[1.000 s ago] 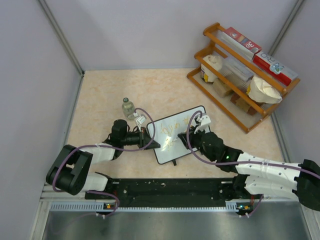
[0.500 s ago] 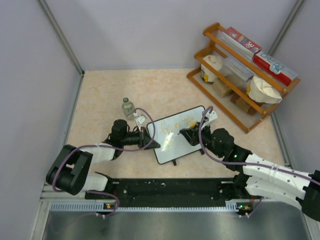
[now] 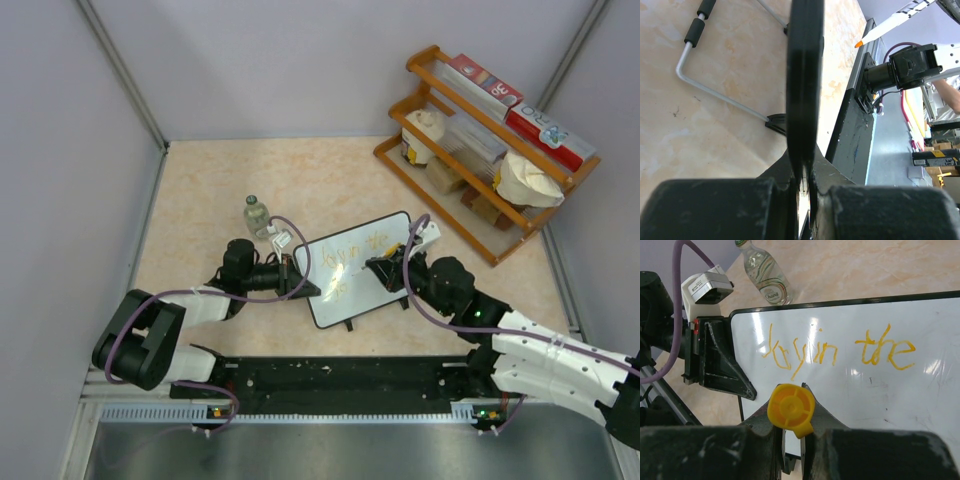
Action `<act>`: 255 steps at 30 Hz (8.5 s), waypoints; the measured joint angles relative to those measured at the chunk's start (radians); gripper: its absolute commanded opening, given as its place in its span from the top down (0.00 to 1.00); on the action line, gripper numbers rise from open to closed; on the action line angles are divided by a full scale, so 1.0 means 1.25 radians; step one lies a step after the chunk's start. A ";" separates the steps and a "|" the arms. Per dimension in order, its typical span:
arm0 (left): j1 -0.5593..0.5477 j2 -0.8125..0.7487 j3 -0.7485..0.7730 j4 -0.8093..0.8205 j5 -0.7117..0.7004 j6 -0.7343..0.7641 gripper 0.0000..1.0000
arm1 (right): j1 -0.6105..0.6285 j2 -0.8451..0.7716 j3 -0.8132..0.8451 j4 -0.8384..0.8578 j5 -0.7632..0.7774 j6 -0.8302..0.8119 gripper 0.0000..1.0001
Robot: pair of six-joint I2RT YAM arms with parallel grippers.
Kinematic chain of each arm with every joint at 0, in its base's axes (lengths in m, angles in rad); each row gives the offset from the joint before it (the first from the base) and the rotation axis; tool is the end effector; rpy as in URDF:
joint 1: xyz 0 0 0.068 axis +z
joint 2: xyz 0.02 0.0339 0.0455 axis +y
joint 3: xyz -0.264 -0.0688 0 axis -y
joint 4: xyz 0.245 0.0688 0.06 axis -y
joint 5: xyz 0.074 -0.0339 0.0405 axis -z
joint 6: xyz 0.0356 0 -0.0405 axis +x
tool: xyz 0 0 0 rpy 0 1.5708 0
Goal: Write a sentence on the whiteboard
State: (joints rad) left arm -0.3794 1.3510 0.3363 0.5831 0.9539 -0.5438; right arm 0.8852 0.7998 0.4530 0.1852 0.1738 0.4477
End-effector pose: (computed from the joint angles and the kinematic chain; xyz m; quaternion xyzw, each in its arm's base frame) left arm 0.2016 -0.1117 0.1552 0.1853 0.7659 -0.5595 0.2568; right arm 0.1279 0.1466 0.2585 -0.1098 0.7531 0.3469 0.5481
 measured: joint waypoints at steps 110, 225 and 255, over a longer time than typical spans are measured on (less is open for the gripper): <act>0.000 0.000 0.000 0.000 0.000 -0.003 1.00 | 0.000 0.090 -0.016 0.002 0.048 0.015 1.00; 0.000 0.000 0.000 0.000 0.002 -0.003 1.00 | -0.005 0.041 -0.038 -0.011 0.084 0.020 1.00; 0.000 0.000 0.000 0.000 0.003 -0.003 1.00 | -0.005 0.053 -0.038 0.007 0.076 0.020 1.00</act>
State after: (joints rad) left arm -0.3794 1.3514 0.3363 0.5835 0.9573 -0.5476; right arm 0.8783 0.8665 0.4057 0.1944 0.2691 0.4732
